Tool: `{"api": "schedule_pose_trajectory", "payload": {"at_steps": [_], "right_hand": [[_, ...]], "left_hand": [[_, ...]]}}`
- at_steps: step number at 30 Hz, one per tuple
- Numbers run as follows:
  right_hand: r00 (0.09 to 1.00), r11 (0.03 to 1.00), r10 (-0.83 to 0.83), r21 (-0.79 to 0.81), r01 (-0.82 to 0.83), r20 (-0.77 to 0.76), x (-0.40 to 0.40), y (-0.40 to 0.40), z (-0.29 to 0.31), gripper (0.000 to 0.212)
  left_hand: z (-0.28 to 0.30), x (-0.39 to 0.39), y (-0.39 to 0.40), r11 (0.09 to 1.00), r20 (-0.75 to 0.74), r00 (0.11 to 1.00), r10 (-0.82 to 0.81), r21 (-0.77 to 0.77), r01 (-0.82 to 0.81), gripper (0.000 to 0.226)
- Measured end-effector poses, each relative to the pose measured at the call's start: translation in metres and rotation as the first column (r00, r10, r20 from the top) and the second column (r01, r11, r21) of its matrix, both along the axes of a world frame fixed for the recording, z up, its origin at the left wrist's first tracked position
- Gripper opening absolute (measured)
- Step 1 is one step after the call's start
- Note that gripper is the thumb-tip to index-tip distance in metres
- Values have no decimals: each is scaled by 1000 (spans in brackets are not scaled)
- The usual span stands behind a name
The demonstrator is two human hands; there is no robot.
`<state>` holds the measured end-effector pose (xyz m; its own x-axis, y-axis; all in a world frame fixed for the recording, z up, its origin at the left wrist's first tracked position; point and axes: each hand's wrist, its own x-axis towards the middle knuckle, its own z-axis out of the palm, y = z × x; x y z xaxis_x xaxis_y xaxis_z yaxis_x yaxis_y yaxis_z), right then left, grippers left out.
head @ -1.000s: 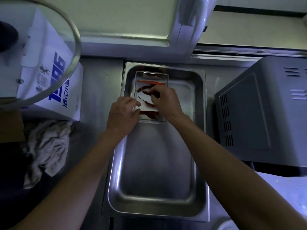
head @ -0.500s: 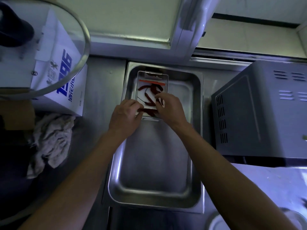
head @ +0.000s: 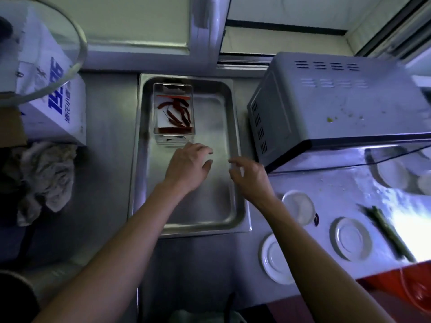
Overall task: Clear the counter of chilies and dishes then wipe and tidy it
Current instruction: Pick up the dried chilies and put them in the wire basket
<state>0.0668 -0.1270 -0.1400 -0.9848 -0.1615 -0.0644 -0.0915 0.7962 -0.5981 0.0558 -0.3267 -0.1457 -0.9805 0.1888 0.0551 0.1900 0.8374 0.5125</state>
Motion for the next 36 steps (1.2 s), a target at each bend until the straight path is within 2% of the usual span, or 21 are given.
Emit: {"api": "schedule_pose_trajectory", "payload": {"at_steps": [5, 10, 15, 25, 36], "right_hand": [[997, 997, -82, 10, 82, 7, 43, 45, 7, 28], [989, 990, -142, 33, 140, 42, 87, 91, 6, 31], [974, 979, -199, -20, 202, 103, 142, 143, 5, 31], [948, 948, -313, -46, 316, 60, 232, 247, 8, 35], [909, 905, -413, -90, 416, 51, 284, 312, 7, 37]], "left_hand": [[5, 29, 34, 986, 44, 993, -113, -118, 118, 36], [9, 62, 69, 971, 97, 983, -156, -165, 171, 36], [10, 108, 117, 964, 111, 976, -187, -169, 204, 35], [19, 184, 229, 930, 120, 949, -292, -196, 311, 36], [24, 219, 301, 874, 106, 914, -391, -270, 405, 32]]}}
